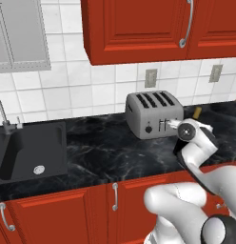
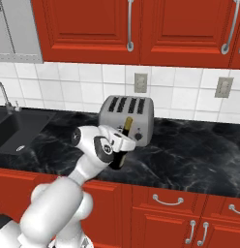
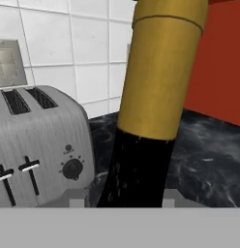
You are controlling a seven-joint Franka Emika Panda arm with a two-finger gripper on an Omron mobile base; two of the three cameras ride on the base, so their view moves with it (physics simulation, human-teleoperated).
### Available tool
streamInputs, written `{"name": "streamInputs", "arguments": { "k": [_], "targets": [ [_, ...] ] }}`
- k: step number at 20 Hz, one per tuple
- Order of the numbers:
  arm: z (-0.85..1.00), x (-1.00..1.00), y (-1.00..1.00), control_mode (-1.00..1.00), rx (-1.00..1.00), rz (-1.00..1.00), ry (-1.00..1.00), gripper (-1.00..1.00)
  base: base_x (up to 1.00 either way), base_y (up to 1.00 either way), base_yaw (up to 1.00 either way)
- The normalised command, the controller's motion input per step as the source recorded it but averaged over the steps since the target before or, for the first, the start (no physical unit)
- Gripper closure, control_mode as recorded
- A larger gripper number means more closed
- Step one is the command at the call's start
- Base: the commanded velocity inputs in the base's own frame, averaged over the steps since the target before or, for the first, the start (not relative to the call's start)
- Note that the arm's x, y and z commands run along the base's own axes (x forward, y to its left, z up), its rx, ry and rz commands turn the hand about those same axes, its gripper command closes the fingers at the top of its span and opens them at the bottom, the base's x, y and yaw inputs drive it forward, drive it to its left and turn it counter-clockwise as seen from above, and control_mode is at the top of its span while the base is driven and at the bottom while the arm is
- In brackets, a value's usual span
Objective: There is a wine glass and glass cup on the dining counter. Place the wine bottle next to the wine glass and the juice bottle next to the glass cup.
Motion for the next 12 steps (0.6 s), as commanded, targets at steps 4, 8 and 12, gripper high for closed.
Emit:
{"name": "streamInputs", "arguments": {
  "k": [4, 8, 12],
  "targets": [
    [0.17, -0.27, 0.24, -1.00, -0.03, -0.05, -0.04, 1.00, 0.00, 0.00, 0.00],
    [0.18, -0.23, 0.22, -1.00, -0.02, -0.06, 0.00, 1.00, 0.00, 0.00, 0.00],
    [0.14, -0.24, 0.16, -1.00, -0.01, -0.07, 0.00, 1.00, 0.00, 0.00, 0.00]
  ]
}}
